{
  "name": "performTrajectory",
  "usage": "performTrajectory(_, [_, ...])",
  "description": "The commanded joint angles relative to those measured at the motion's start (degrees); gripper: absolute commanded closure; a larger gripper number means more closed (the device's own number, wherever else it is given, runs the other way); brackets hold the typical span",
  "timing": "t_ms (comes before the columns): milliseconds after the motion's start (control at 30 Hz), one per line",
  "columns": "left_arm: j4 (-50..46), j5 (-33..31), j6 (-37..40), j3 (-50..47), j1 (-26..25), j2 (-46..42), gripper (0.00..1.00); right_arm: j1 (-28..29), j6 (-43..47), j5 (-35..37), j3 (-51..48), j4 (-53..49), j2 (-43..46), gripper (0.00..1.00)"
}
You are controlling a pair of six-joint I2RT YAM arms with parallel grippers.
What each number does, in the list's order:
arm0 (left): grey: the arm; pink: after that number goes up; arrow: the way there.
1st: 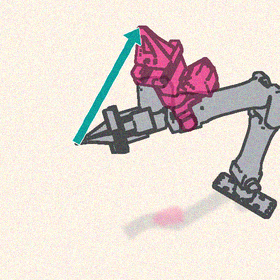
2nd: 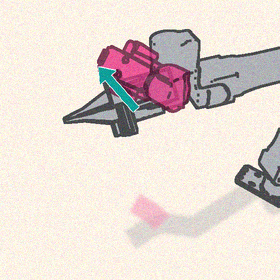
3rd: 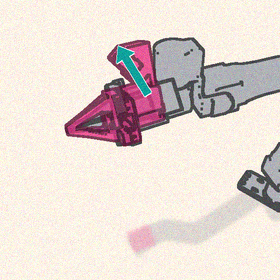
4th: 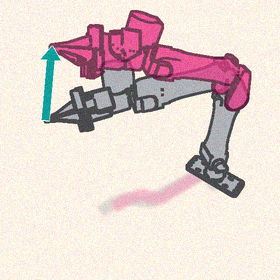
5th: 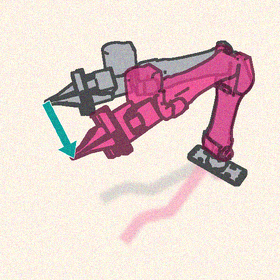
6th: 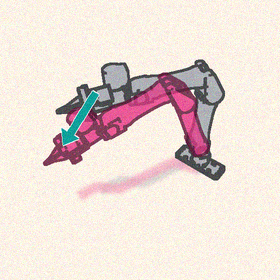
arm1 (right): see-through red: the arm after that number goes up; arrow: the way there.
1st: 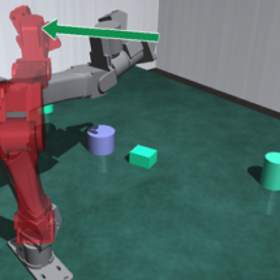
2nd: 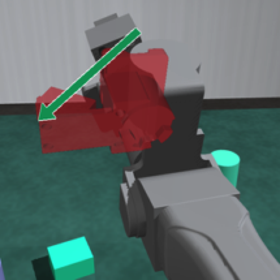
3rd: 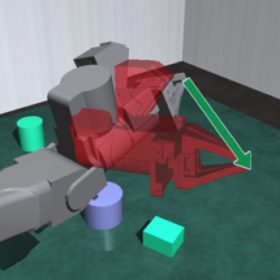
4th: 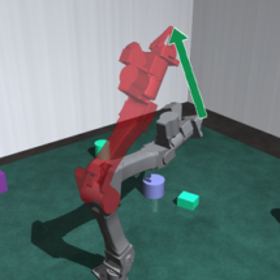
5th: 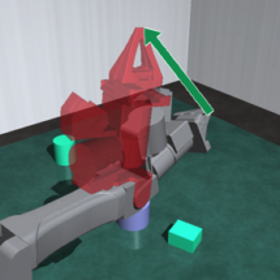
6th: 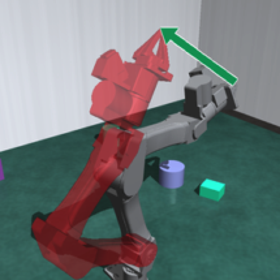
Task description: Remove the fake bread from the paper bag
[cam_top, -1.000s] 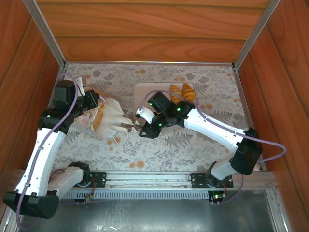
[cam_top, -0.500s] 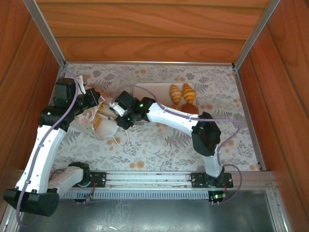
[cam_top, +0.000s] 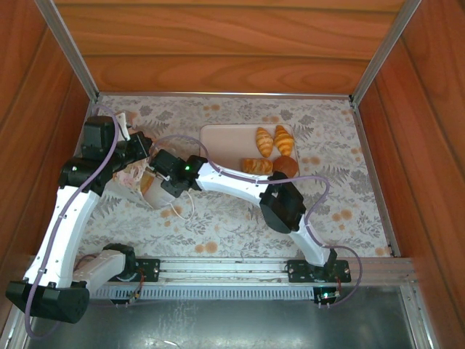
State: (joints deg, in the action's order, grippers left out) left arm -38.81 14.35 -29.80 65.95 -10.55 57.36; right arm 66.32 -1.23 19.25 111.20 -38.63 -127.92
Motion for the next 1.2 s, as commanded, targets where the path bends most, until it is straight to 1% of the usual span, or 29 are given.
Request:
performTrajectory(0, [-0.1,0.5,0.2,1.6,-0.3,-0.1,1.0,-0.2,-2.2,3.9,1.6,0.2,-0.1,0.52])
performTrajectory(100, [-0.1,0.5,0.1,1.4,-0.3,0.0,1.0,-0.2,-2.0,3.7,1.6,0.1,-0.1,0.57])
performTrajectory(167, [-0.1,0.4,-0.1,1.3,-0.3,0.0,1.0,-0.3,-2.2,4.2,1.6,-0.4,0.4,0.61])
performTrajectory(333, [0.1,0.2,-0.2,1.4,-0.3,0.6,1.0,-0.2,-1.8,3.5,-2.5,1.9,5.0,0.71])
performTrajectory(533, [0.8,0.3,-1.0,1.2,-0.4,1.7,1.0,-0.1,-0.3,3.4,-9.8,5.4,13.2,0.71])
performTrajectory(700, [1.7,0.3,-1.6,1.3,-0.3,2.3,1.0,0.4,1.6,4.9,-13.0,1.3,16.8,0.71])
performTrajectory(833, [2.2,0.3,-1.9,1.1,-0.3,2.4,1.0,2.1,2.5,7.0,-15.4,-3.2,18.3,0.7])
performTrajectory(967, [2.6,0.4,-2.1,0.9,-0.3,2.4,1.0,3.4,2.9,7.4,-17.8,-6.6,18.7,0.69])
performTrajectory(1100, [3.1,1.0,-2.2,0.6,-0.3,2.5,1.0,3.9,4.1,4.7,-18.5,-5.8,17.4,0.67])
performTrajectory(1167, [3.2,1.4,-2.2,0.5,-0.3,2.5,1.0,4.0,4.4,2.5,-17.7,-5.9,16.7,0.65])
